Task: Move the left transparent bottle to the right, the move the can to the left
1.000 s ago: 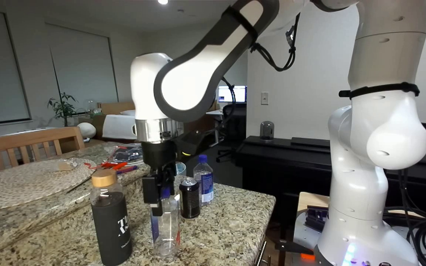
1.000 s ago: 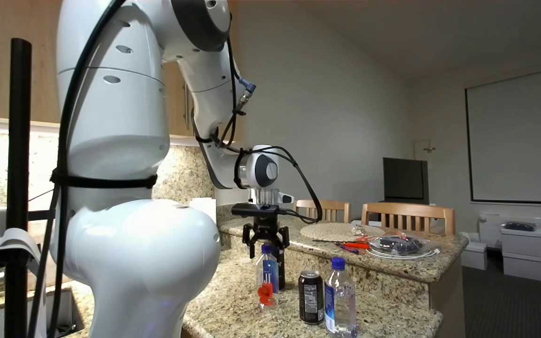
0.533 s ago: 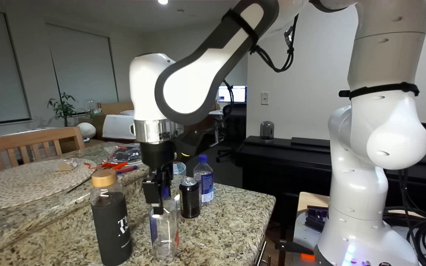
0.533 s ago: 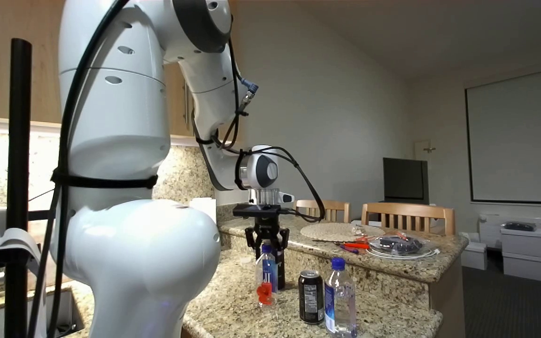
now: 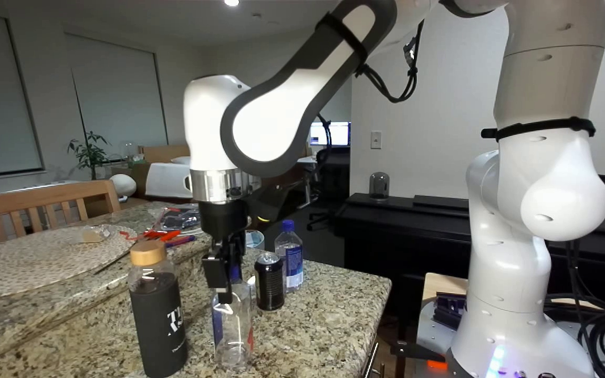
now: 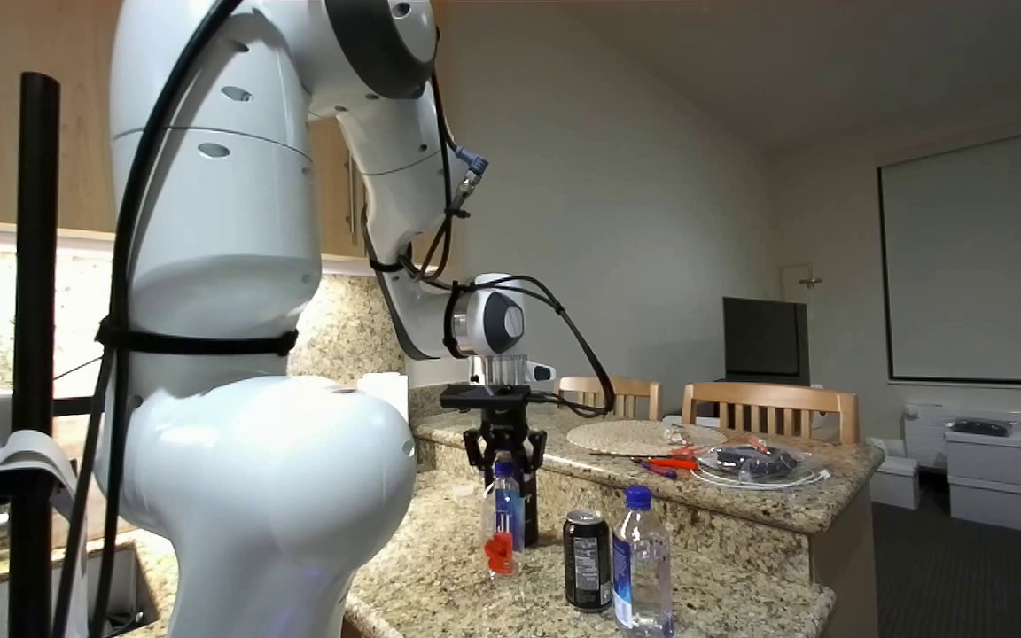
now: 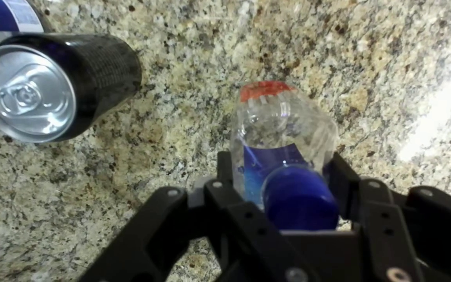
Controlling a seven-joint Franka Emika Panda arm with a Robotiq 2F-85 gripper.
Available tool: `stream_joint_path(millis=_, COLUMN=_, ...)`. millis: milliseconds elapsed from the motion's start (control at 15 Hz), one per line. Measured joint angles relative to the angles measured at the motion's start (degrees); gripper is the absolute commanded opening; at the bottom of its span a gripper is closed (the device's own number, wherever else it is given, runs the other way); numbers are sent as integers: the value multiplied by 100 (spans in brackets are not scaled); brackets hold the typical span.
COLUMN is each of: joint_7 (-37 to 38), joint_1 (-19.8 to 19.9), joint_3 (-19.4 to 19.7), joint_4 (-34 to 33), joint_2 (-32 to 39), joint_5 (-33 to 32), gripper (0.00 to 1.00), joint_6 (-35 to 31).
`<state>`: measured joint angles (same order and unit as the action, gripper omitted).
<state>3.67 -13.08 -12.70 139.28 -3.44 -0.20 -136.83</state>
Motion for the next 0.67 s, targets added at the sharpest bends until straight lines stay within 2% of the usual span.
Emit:
stream_joint_path(millis=333, joint_7=18, joint_1=0, joint_3=-5, joint_4=2, joint_2=-155, joint_5=-163, gripper=34, joint_6=64)
stream_joint_path(millis=667, joint_7=18, joint_1=-2, joint_3=-20, joint_4=-1, joint_2=-575, joint_5=-165, gripper=34, joint_6=477)
